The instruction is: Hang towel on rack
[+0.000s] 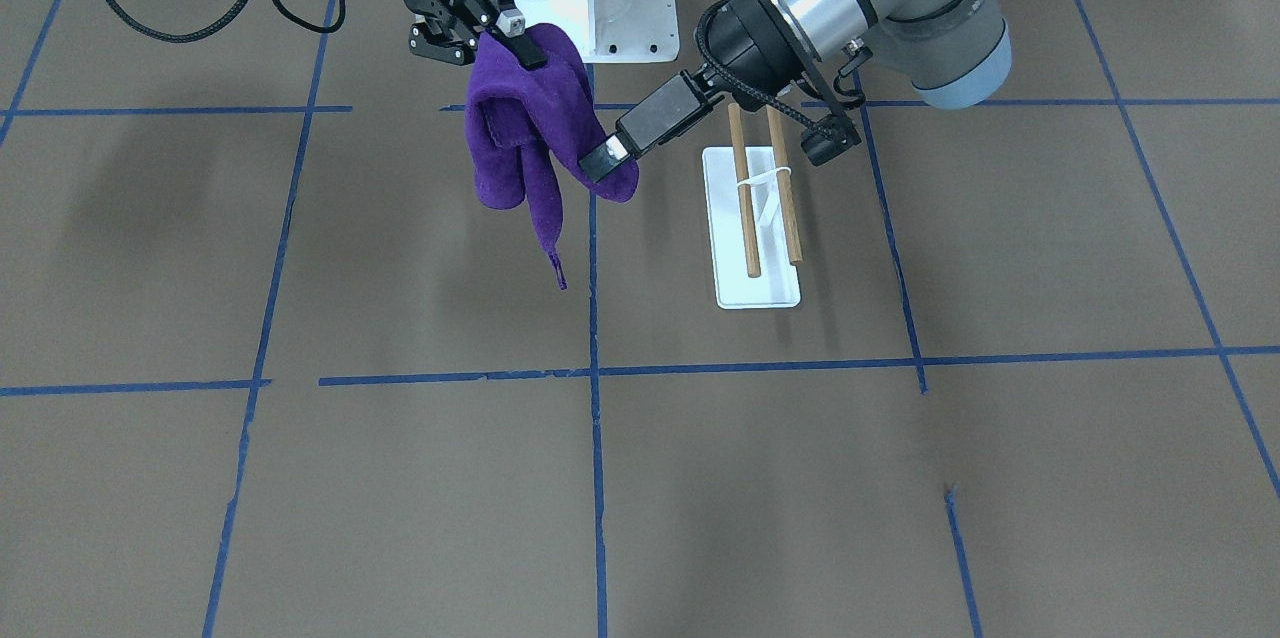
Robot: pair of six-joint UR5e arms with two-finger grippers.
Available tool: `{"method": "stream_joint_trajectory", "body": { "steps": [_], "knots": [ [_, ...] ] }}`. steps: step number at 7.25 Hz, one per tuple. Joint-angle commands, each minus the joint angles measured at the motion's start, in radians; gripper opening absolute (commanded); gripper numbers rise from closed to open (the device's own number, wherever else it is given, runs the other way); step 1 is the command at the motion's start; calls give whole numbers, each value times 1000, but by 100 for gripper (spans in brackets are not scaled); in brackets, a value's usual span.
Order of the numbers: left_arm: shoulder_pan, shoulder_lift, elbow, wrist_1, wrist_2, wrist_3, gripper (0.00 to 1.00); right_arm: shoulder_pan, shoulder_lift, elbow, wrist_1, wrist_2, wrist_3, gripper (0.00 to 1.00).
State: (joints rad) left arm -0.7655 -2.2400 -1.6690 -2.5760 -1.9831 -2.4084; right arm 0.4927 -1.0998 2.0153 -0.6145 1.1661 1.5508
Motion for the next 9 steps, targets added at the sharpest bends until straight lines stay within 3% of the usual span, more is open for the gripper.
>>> {"method": "stream_joint_trajectory", "body": {
  "steps": [1,3,4,5,9],
  "knots": [
    [0,-1,-2,-1,0,0,82,-5,0,2,1,0,0,0],
    [0,-1,-6,-1,-2,5,20,-5,1,2,1,0,0,0],
    [0,0,-8,-1,-2,2,4,-5,1,3,1,0,0,0],
    [-2,0,-9,-3,-2,2,0,-5,1,8,-1,0,0,0],
    [-6,2,-14,-1,-5,-3,0,-5,-2,8,-1,-2,0,0]
  ]
}}
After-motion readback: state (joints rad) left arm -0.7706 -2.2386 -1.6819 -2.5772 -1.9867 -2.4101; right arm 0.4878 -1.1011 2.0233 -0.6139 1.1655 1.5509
